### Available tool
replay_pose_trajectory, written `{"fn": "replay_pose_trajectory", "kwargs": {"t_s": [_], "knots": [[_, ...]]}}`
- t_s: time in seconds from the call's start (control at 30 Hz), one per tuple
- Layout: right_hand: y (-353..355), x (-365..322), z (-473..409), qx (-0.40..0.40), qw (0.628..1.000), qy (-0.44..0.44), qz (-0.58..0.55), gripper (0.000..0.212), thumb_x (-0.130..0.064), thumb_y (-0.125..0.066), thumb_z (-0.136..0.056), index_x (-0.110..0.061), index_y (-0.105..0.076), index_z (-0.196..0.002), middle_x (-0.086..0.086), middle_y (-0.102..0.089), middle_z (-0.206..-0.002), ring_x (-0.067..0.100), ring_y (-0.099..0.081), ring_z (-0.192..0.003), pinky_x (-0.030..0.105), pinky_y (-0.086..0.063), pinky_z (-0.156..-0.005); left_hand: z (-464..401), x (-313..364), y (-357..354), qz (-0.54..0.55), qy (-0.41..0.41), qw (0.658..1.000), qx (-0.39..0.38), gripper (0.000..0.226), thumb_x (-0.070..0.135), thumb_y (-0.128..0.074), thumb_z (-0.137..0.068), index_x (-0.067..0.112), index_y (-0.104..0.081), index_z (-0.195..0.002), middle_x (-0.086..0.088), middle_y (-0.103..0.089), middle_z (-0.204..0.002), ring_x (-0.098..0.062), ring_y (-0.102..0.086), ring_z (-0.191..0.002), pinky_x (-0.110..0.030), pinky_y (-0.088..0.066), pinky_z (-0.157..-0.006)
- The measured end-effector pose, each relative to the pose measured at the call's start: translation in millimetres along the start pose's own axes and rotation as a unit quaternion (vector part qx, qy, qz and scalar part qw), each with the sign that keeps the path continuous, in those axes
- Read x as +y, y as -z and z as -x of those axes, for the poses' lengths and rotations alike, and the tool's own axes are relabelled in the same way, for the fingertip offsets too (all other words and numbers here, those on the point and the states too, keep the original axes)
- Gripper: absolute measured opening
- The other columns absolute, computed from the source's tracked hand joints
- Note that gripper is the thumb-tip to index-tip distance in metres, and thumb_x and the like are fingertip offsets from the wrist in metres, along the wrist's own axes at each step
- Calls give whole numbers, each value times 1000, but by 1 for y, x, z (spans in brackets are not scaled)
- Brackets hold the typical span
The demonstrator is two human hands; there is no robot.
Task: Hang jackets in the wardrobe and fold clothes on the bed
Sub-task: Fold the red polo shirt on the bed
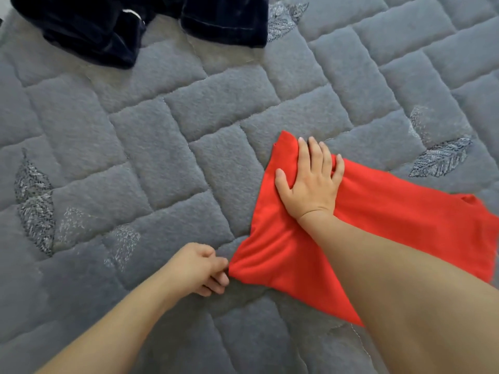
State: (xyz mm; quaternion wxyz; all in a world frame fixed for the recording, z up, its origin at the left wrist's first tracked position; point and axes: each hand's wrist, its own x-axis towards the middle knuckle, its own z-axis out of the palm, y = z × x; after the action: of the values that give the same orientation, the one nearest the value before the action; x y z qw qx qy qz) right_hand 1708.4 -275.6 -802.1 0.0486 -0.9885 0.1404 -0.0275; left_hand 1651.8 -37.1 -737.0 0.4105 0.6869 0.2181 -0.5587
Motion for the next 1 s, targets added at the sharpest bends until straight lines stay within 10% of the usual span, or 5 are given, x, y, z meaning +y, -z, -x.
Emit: {"fn": "replay_pose_trajectory", "kwargs": {"t_s": [0.2, 0.37, 0.5, 0.73, 1.0], "knots": [[-3, 4, 2, 28, 999, 10, -12, 75, -62, -36, -88, -20, -32, -150, 2, -38, -150, 23, -30, -141, 52, -12, -117, 5, 2, -32, -40, -65, 989, 128, 49, 64, -68, -76, 16, -65, -86, -3, -73, -78, -19, -67, -62, -36, -57, -64], [9, 6, 5, 33, 998, 14, -44, 68, -57, -44, -87, -20, -41, -144, 8, -52, -131, 28, -43, -126, 48, -15, -113, 12, 6, -60, 3, -75, 996, 56, 23, 40, -72, -84, 19, -65, -94, 6, -63, -78, -9, -53, -65, -23, -44, -58], [60, 0, 1, -39, 988, -5, -148, 25, -41, -51, -77, -21, -59, -90, 12, -66, -102, 33, -59, -104, 43, -37, -93, 35, 0, -71, 37, -130, 982, 130, 17, 34, -58, -94, 21, -57, -83, 2, -59, -76, -12, -51, -60, -23, -36, -57], [253, -38, -15, -43, 786, -113, -607, 28, 4, -44, -79, -20, -48, -65, -10, -45, -52, 5, -40, -45, 20, -30, -45, 188, 54, -21, 42, -292, 899, 323, 29, 24, -52, -98, 4, -64, -80, -13, -58, -76, -23, -56, -71, -45, -53, -71], [464, 20, 2, 30, 744, -115, -658, 22, 4, -45, -56, -16, -45, -65, -2, -46, -61, 13, -41, -56, 19, -30, -48, 399, 114, -63, -179, -436, 813, 341, 40, 39, -61, -85, 1, -64, -75, -15, -69, -72, -24, -65, -64, -36, -52, -67]]}}
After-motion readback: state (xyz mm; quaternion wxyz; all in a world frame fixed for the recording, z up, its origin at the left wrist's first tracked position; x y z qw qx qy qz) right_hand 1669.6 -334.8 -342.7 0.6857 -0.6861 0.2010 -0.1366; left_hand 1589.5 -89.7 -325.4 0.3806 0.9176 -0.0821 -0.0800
